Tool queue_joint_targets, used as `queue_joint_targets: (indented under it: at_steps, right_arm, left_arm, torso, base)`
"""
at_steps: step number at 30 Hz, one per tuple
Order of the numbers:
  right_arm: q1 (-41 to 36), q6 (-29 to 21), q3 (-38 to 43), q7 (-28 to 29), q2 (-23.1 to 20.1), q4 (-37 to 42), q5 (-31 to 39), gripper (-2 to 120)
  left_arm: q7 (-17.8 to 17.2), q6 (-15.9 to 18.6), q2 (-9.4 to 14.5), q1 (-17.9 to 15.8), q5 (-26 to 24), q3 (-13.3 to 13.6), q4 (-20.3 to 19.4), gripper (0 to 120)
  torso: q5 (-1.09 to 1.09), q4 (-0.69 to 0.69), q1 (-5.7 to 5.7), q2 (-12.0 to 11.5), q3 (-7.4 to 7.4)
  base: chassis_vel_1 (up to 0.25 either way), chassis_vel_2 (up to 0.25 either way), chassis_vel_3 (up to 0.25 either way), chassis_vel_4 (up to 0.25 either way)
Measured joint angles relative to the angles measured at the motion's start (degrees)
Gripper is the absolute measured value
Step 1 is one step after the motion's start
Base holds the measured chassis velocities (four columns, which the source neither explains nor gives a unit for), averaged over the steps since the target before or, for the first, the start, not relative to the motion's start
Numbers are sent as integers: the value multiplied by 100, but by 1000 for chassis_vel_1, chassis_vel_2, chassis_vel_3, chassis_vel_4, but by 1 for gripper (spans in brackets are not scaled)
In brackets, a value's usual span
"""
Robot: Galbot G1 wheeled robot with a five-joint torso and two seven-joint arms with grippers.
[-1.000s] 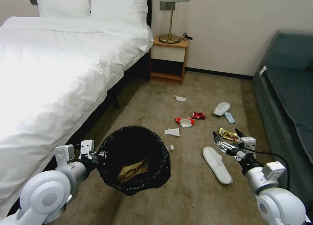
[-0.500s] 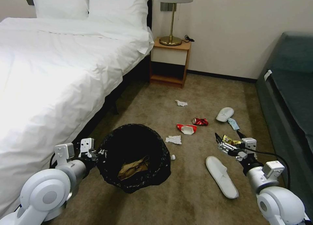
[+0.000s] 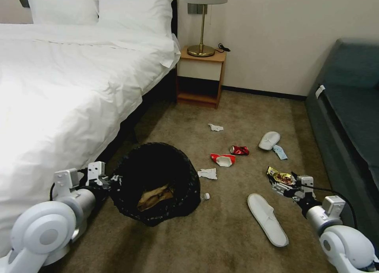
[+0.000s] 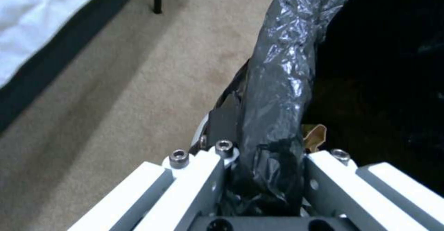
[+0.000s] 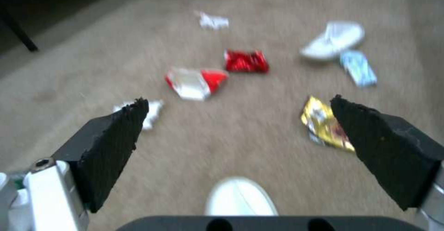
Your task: Pick up the trash bin, then pick up the garbage on the floor and place it into the trash bin.
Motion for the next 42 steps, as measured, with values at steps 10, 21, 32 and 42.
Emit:
queue_joint_targets:
  at_steps: [10,21,32,42]
  right_arm:
    - [511,-76,-226,-967,-140,-1628,24,100]
    - [1327,225,-500,-2017,49,-3249,-470,100]
    - [2374,684,-775,-2536,485,-4798,-1163,100]
    - [2878,767,-747,-2450,752,-5673,-1459,100]
  left_arm:
    - [-137,0,-23,-137,-237,-6,34,3]
    - [-81,0,-147,-220,-118,314,126,3]
    - [73,0,-209,-162,-4,332,160,3]
    - [156,0,-265,-159,58,406,160,3]
  torso:
    - [2,0,0,0,0]
    - [0,0,0,0,1]
    - [-1,0,0,0,1]
    - [-1,-1,0,0,1]
  base:
    - [0,0,0,0]
    - [0,0,0,0]
    - [0,0,0,0]
    - [0,0,0,0]
